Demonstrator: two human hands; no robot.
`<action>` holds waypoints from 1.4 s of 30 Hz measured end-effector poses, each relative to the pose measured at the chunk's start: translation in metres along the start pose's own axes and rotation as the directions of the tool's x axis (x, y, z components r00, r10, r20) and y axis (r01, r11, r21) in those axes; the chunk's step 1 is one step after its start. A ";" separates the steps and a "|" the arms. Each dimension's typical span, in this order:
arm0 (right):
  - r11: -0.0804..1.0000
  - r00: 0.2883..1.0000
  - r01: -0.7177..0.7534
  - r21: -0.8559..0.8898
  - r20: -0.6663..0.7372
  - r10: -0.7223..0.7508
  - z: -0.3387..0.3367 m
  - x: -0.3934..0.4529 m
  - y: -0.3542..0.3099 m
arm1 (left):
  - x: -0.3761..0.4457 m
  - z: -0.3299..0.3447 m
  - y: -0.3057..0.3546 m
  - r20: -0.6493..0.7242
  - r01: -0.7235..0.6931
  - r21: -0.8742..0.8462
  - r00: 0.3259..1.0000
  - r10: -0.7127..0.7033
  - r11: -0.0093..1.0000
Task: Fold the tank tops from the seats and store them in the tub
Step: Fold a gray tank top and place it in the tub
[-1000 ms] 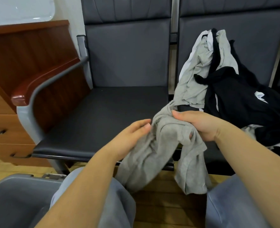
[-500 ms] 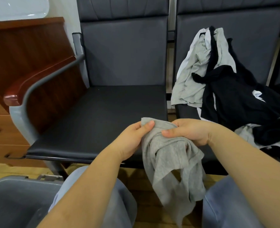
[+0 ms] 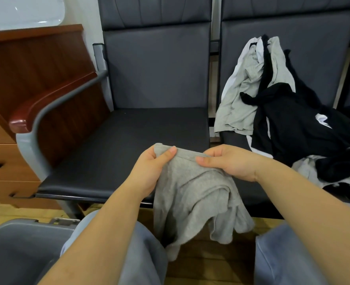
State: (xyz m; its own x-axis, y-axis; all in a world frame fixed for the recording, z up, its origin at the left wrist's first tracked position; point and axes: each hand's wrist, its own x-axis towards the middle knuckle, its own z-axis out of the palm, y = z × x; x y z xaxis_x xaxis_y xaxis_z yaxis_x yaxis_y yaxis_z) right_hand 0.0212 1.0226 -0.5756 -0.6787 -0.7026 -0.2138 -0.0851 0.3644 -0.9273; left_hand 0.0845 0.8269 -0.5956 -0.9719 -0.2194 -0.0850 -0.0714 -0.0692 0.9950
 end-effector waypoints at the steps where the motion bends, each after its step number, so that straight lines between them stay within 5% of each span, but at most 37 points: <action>1: 1.000 1.000 0.017 -0.027 -0.014 -0.017 0.000 -0.001 0.000 | 0.000 -0.002 0.001 -0.036 -0.007 0.013 0.999 0.008 1.000; 7: 0.997 0.996 0.073 -0.017 -0.046 -0.073 -0.015 -0.005 0.001 | 0.000 -0.011 0.009 -0.304 -0.070 0.070 0.949 0.089 0.995; 13: 0.988 0.999 -0.006 0.156 -0.030 0.011 -0.036 -0.021 -0.002 | 0.014 -0.036 0.006 -0.600 0.047 -0.094 0.794 -0.094 0.994; 15: 0.985 0.997 -0.025 0.170 -0.065 0.037 -0.041 -0.024 -0.001 | 0.016 -0.039 0.005 -0.636 0.078 -0.030 0.768 -0.079 0.997; 18: 0.969 0.997 -0.008 0.248 -0.076 0.028 -0.039 -0.026 -0.002 | 0.011 -0.028 0.003 -0.488 0.067 0.302 0.868 0.094 0.951; 21: 0.949 0.999 -0.027 0.313 -0.022 0.035 -0.028 -0.025 -0.004 | -0.005 -0.003 0.003 -0.034 -0.132 0.290 0.988 0.148 0.948; 23: 0.947 0.999 -0.050 0.317 0.032 0.042 -0.019 -0.021 -0.004 | -0.012 0.012 -0.001 0.258 -0.131 0.278 0.964 0.058 0.952; 25: 0.953 0.996 -0.070 0.294 0.078 0.049 -0.015 -0.017 -0.002 | -0.014 0.020 -0.007 0.397 -0.066 0.321 0.915 -0.071 0.945; 27: 0.959 0.990 -0.098 0.266 0.121 0.068 -0.016 -0.014 -0.001 | -0.011 0.021 -0.009 0.398 -0.016 0.300 0.911 -0.110 0.954; 33: 0.977 0.981 -0.126 0.175 0.170 0.097 -0.036 -0.014 0.002 | 0.003 0.006 -0.002 0.099 -0.009 0.069 0.995 0.002 0.998; 42: 0.947 0.975 -0.046 0.318 0.223 -0.027 -0.034 -0.016 0.001 | 0.008 -0.011 -0.003 -0.116 0.202 -0.041 0.972 -0.205 0.979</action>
State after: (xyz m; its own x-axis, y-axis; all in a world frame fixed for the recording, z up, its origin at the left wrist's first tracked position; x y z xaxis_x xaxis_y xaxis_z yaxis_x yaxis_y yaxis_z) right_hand 0.0072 1.0549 -0.5632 -0.4968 -0.8305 -0.2517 0.1827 0.1835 -0.9659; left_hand 0.0794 0.8146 -0.5997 -0.9041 -0.3115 -0.2925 -0.2567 -0.1514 0.9546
